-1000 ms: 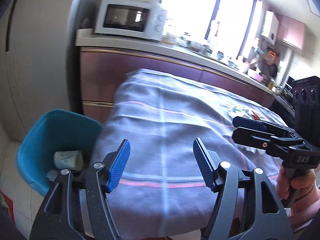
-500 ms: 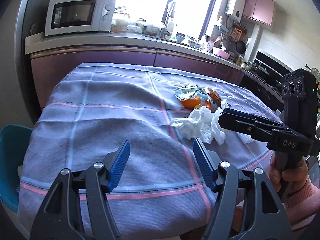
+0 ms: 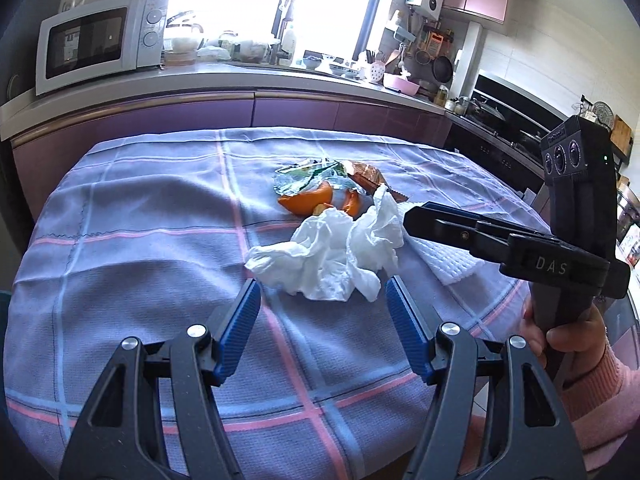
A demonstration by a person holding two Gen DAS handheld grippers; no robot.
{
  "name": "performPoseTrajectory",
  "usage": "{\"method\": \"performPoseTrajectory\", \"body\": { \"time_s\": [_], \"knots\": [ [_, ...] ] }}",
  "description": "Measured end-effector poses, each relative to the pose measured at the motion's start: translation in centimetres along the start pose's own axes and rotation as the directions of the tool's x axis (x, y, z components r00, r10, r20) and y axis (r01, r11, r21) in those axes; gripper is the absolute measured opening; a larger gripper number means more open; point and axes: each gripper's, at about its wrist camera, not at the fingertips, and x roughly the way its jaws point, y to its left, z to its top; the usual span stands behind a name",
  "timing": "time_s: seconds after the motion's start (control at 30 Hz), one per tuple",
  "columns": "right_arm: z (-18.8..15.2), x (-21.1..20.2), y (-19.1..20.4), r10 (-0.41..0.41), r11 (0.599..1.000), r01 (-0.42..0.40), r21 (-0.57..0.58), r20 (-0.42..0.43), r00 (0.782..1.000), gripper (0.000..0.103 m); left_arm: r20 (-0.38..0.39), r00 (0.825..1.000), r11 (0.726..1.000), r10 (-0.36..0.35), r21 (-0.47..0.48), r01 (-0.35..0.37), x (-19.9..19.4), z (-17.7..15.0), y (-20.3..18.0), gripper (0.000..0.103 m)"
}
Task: Collect trash
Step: 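Move the left tool to the white tissue while the right approaches a foam net, then grasp the white tissue with the left tool while the right grasps the white foam net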
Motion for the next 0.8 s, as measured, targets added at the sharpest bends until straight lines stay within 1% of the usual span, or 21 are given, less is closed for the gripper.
{"method": "performPoseTrajectory", "body": {
  "time_s": [0.37,0.6,0.8],
  "knots": [
    [-0.5,-0.9,-2.6,-0.025,0.998,0.024,0.051,0.015,1.0,0.059,-0.052,0.997,0.998,-0.059,0.017,0.06,3.6,1.4,-2.2,0.065],
    [-0.5,-1.9,-4.8,-0.082,0.994,0.079,0.081,0.031,0.996,0.059,-0.096,0.993,0.998,-0.07,0.005,0.07,6.5,2.3,-2.7,0.064],
    [-0.8,-2.3,-7.6,-0.152,0.979,0.149,0.138,0.012,0.988,0.059,-0.14,0.988,0.998,-0.065,-0.002,0.065,8.8,2.8,-3.5,0.056]
  ]
}}
